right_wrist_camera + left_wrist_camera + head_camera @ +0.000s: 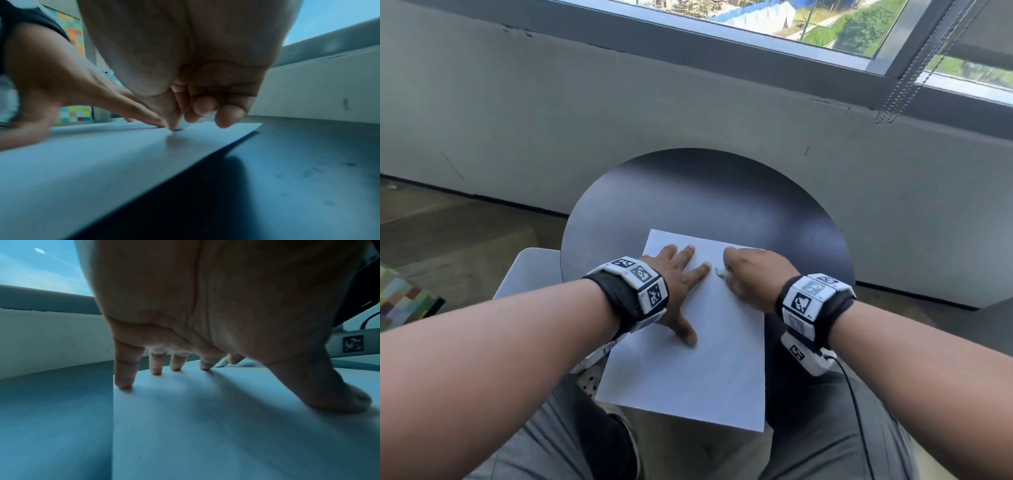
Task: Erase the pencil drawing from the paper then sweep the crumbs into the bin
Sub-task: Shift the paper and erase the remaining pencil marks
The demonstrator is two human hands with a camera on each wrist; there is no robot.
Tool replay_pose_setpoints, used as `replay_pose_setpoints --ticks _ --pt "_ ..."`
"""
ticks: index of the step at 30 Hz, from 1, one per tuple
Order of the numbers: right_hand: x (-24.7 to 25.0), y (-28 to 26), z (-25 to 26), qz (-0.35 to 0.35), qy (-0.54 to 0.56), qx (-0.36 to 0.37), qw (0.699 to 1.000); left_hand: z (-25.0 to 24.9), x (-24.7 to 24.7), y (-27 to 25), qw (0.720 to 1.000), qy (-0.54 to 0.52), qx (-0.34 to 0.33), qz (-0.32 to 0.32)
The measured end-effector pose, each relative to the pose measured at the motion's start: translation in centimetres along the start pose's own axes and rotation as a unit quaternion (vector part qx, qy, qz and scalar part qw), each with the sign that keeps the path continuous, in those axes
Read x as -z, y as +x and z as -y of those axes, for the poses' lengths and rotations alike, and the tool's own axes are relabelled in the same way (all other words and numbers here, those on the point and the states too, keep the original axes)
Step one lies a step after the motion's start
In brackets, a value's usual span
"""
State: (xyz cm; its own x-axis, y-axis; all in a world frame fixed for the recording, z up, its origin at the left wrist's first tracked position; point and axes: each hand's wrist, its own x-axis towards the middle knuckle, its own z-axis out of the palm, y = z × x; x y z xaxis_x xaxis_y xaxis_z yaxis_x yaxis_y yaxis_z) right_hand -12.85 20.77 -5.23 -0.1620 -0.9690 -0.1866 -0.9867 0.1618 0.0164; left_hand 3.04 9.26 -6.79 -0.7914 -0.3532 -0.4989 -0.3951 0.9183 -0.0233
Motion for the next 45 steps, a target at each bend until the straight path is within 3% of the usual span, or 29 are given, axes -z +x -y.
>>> replay_pose_setpoints --ticks 4,5,8,9,11,14,19,21,23,24,29,38,41,45 --pt "-0.9 -3.5 3.0 0.087 0.034 0.158 0.983 -0.3 0.2 0.2 1.000 0.002 -0.003 0.006" --pt "-0.8 -3.5 2.8 0.087 0.034 0.155 0.984 -0.3 0.3 0.1 1.000 0.003 -0.003 0.007" --pt "-0.7 -1.4 0.2 0.011 0.037 0.017 0.999 -0.5 0.3 0.0 1.000 0.007 -0.001 0.008" --pt "-1.1 -1.2 -0.3 -0.010 0.037 0.001 0.999 -0.5 0.3 -0.1 1.000 0.008 -0.001 0.008" --pt "-1.6 -2.4 0.8 -0.012 0.052 0.047 0.997 -0.5 0.4 -0.1 1.000 0.008 -0.001 0.009" --pt "-2.0 -4.6 2.4 0.072 0.065 0.166 0.981 -0.6 0.3 0.0 1.000 0.011 -0.001 0.006" --pt "-1.0 -1.8 -0.4 0.011 0.043 -0.023 0.999 -0.7 0.3 0.0 1.000 0.013 0.005 0.008" --pt "-1.3 -3.2 1.4 0.015 0.054 0.024 0.998 -0.6 0.3 0.0 1.000 0.017 0.005 0.006" --pt "-1.7 -5.4 3.5 0.064 0.067 0.129 0.987 -0.5 0.2 -0.1 1.000 0.017 0.003 0.007" --pt "-1.7 -5.6 3.4 0.081 0.057 0.148 0.984 -0.4 0.1 -0.1 1.000 0.014 0.003 0.008" --pt "-0.5 -2.2 -1.9 0.041 0.049 -0.041 0.997 -0.7 0.1 -0.7 1.000 -0.021 0.006 0.007" --pt "-0.7 -2.6 -2.9 0.043 0.091 -0.148 0.984 3.0 -2.5 -3.8 0.998 -0.060 0.012 0.005" --pt "-1.2 -3.9 1.0 0.038 0.088 -0.084 0.992 2.7 -3.0 -3.5 0.998 -0.064 0.011 0.007" --pt "-1.3 -5.8 6.0 0.063 0.095 0.118 0.987 2.5 -3.2 -3.3 0.998 -0.055 0.011 -0.005"
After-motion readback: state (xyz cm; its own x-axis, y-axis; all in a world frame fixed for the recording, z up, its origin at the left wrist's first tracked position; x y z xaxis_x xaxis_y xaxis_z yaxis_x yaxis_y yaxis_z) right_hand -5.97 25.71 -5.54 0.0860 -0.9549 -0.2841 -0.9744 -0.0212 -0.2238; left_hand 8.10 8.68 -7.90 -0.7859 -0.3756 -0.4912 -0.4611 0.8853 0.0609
